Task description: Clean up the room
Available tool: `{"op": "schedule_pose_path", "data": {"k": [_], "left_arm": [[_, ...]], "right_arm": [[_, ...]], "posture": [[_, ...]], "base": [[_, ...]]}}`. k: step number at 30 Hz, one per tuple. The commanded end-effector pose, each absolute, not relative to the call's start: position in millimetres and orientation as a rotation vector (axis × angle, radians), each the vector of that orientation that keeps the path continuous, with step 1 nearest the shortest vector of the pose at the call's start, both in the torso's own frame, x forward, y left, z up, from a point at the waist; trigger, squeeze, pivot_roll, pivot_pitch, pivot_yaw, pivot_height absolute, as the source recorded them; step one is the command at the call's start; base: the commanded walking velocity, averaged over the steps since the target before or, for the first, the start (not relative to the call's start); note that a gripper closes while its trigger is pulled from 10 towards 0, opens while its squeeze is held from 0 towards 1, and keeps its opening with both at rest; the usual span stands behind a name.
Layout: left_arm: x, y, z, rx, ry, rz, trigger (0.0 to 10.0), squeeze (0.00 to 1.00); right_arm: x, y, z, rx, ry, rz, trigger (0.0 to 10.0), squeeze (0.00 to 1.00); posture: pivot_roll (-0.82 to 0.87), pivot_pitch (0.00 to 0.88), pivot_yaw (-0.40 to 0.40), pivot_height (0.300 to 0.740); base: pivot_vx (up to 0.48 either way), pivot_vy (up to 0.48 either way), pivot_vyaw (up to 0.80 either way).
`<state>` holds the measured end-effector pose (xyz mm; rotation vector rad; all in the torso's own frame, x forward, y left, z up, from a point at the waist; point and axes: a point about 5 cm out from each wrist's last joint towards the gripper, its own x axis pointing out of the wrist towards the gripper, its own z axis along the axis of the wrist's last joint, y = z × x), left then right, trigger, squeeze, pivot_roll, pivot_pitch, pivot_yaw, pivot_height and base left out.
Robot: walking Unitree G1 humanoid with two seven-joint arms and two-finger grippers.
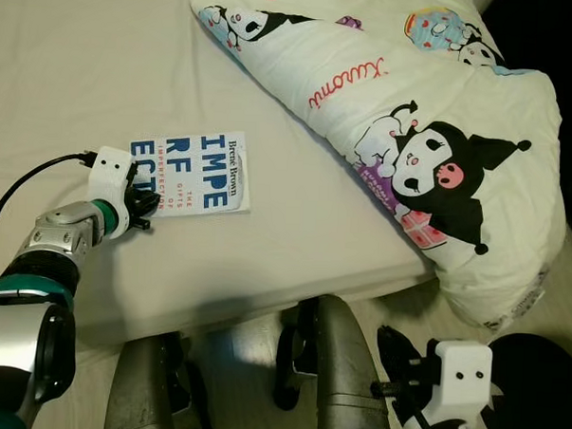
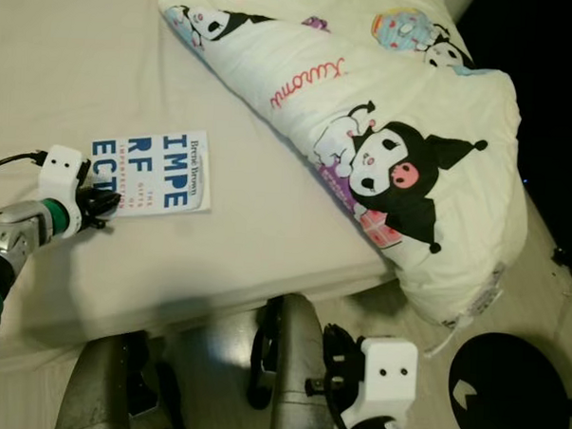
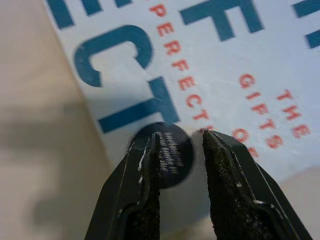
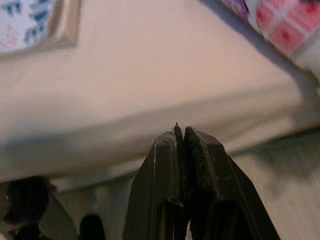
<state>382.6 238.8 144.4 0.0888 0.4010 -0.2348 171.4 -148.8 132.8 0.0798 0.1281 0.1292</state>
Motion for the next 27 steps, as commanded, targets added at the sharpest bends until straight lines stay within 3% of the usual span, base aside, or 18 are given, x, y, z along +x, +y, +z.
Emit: {"op": "schedule_pose_path", "data": {"k": [1, 4, 6, 8, 11, 16, 18, 22, 23, 24, 27], "left_arm": [[354, 209, 79, -0.049, 0.665, -0.36, 10.0, 0.0], [352, 184, 72, -0.116, 0.678, -0.441, 10.0, 0.0], [352, 184, 72, -0.116, 0.678, -0.441, 10.0, 0.0], [352, 156, 70, -0.17, 0.686, -0.533, 10.0, 0.0], [351, 143, 69, -0.194, 0.69, -0.577, 10.0, 0.0], [347, 99, 74, -0.316, 0.656, -0.77, 10.0, 0.0], [347, 99, 74, -0.316, 0.656, -0.77, 10.0, 0.0], [356, 88, 107, -0.223, 0.361, -0.873, 10.0, 0.0], [356, 88, 107, -0.223, 0.361, -0.873, 10.0, 0.0], [353, 93, 139, -0.163, 0.156, -0.812, 10.0, 0.0], [349, 96, 149, -0.13, 0.098, -0.77, 10.0, 0.0]], "right_arm": [[176, -147, 124, 0.091, 0.158, 0.128, 10.0, 0.0], [186, -143, 124, 0.102, 0.135, 0.136, 10.0, 0.0], [186, -143, 124, 0.102, 0.135, 0.136, 10.0, 0.0], [194, -140, 123, 0.112, 0.119, 0.135, 10.0, 0.0], [198, -139, 122, 0.118, 0.114, 0.135, 10.0, 0.0], [212, -130, 118, 0.147, 0.094, 0.154, 10.0, 0.0], [212, -130, 118, 0.147, 0.094, 0.154, 10.0, 0.0], [226, -122, 115, 0.164, 0.071, 0.181, 10.0, 0.0], [226, -122, 115, 0.164, 0.071, 0.181, 10.0, 0.0], [239, -114, 114, 0.185, 0.052, 0.203, 10.0, 0.0], [244, -111, 114, 0.194, 0.047, 0.21, 10.0, 0.0]], "posture": [[-0.31, 0.383, 0.024, 0.6], [-0.29, 0.359, 0.039, 0.6], [-0.29, 0.359, 0.039, 0.6], [-0.24, 0.319, 0.072, 0.6], [-0.23, 0.313, 0.074, 0.6], [-0.16, 0.261, 0.095, 0.6], [-0.16, 0.261, 0.095, 0.6], [-0.1, 0.21, 0.1, 0.6], [-0.1, 0.21, 0.1, 0.6], [-0.04, 0.173, 0.097, 0.6], [-0.04, 0.173, 0.097, 0.6]], "base": [[0.0, 0.0, 0.0], [0.0, 0.0, 0.0], [0.0, 0.0, 0.0], [0.0, 0.0, 0.0], [0.0, 0.0, 0.0], [0.0, 0.0, 0.0], [0.0, 0.0, 0.0], [0.0, 0.0, 0.0], [0.0, 0.0, 0.0], [0.0, 0.0, 0.0], [0.0, 0.0, 0.0]]}}
